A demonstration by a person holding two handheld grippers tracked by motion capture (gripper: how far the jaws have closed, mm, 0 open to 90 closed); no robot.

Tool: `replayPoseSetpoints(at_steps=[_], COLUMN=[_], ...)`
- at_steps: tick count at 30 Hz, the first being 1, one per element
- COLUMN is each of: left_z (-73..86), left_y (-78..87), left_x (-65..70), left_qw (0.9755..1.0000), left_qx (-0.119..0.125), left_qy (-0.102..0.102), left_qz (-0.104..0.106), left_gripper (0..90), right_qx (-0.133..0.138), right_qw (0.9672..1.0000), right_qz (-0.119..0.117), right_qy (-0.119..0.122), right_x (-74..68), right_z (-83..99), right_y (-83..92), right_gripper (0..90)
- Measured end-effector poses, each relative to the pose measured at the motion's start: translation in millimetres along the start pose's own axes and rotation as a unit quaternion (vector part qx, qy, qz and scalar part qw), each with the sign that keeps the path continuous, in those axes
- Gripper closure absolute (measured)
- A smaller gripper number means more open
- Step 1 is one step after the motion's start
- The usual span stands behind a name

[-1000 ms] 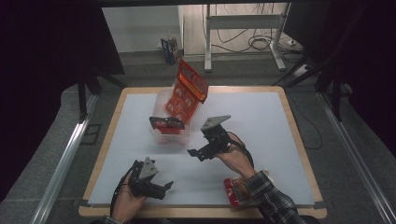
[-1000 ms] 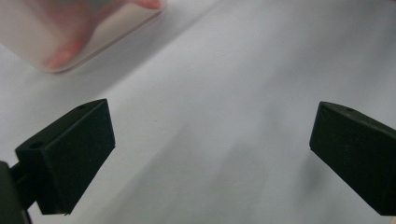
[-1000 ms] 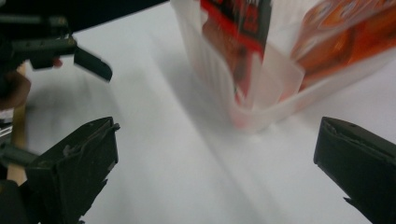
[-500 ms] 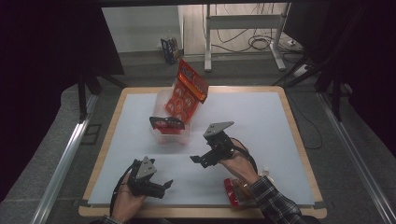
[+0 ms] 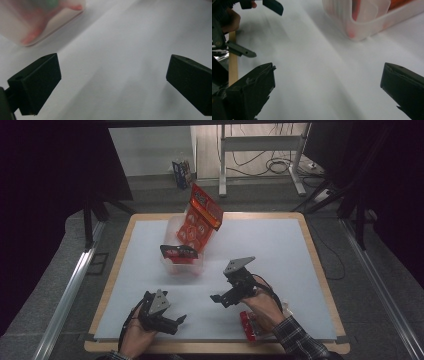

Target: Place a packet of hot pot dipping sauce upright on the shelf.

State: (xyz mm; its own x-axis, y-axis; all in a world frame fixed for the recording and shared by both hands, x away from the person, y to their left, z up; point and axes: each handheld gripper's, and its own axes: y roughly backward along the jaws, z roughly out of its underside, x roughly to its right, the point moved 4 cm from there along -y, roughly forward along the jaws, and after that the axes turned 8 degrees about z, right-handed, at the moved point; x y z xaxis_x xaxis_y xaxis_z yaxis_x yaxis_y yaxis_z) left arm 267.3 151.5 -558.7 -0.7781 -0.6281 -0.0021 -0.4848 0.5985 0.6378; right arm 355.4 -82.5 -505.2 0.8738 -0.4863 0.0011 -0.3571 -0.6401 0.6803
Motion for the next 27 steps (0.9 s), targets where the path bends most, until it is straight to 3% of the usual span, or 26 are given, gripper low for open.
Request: replayPoseSetpoints(at_steps=[8, 13, 16, 20, 27], left_z=[-0.5, -0.7, -0.9, -1.3, -1.9], left_y=[-0.3, -0.8, -0.6, -0.2, -0.9], left_x=[0.9, 1.5, 1.5, 1.9, 3.2], left_qw=[1.0000, 1.0000, 0.9999, 0.9999, 0.9998], left_qx=[0.000, -0.002, -0.001, 0.001, 0.002], left_qy=[-0.005, -0.009, -0.010, -0.014, -0.018], left_qz=[-0.001, -0.001, -0.003, -0.004, -0.004], left_gripper=[0.0, 0.0, 0.0, 0.0, 0.0], right_qx=[-0.020, -0.028, -0.033, -0.045, -0.046], right_qw=[0.9997, 0.9994, 0.9990, 0.9984, 0.9987], right_qz=[-0.005, 0.015, 0.027, 0.035, 0.019], right_qy=[-0.016, -0.010, -0.013, 0.007, -0.004], right_x=[-1.6, -1.6, 0.1, -0.2, -2.1], right_z=[17.6, 24.1, 29.0, 39.9, 58.3], right_y=[9.8, 21.3, 27.9, 36.0, 54.1], right_gripper=[0.9, 5.4, 16.9, 35.4, 61.8])
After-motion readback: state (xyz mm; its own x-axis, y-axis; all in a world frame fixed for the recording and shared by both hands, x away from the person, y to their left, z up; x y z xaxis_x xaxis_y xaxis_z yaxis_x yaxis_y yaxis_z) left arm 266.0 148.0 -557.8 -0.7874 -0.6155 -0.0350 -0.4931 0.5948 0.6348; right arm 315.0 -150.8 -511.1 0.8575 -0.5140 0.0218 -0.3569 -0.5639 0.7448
